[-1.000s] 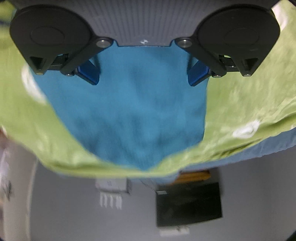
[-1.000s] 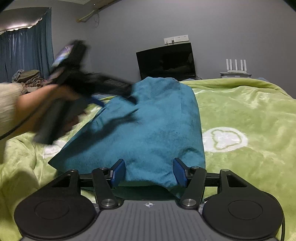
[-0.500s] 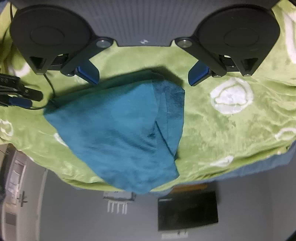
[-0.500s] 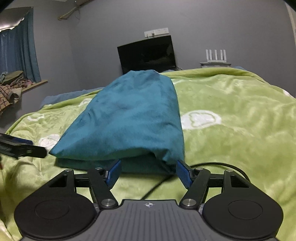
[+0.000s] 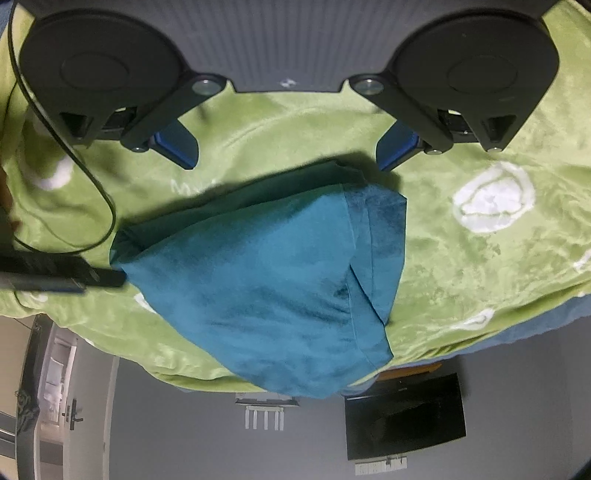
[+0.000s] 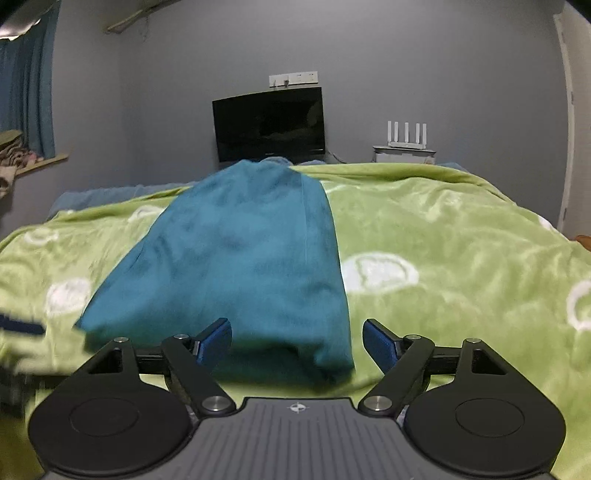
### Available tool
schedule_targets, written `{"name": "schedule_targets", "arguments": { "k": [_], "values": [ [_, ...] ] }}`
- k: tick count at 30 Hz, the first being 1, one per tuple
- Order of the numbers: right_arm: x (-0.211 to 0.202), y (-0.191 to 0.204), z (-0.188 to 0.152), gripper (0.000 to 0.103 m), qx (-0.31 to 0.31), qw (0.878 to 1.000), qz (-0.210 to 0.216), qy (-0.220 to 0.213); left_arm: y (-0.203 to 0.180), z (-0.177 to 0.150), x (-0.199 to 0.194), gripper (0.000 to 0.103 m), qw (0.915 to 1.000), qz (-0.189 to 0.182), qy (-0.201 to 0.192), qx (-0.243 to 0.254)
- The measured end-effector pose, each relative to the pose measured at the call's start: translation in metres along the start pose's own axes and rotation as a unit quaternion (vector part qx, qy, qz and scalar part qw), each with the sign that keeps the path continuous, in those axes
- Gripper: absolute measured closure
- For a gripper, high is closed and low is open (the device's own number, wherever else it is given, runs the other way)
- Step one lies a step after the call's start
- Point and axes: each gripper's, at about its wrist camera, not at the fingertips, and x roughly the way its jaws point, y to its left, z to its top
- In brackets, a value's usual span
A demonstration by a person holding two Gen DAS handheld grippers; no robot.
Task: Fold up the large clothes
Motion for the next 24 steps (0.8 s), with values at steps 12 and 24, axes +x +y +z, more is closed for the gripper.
{"name": "schedule_targets", "arguments": {
  "k": [12,24],
  "values": [
    [0.08,0.021,0.04,0.068,-0.081,0.997,0.02,0.003,0.028,0.018,0.029,0.0,0.9976,0.013,-0.052,-0.044],
    [0.208,0.04,0.124,0.078,-0.096,0.995,0.01,0.0,0.034,0.033,0.057,0.0,0.9977,-0.018,-0.062,-0.018]
  ]
}}
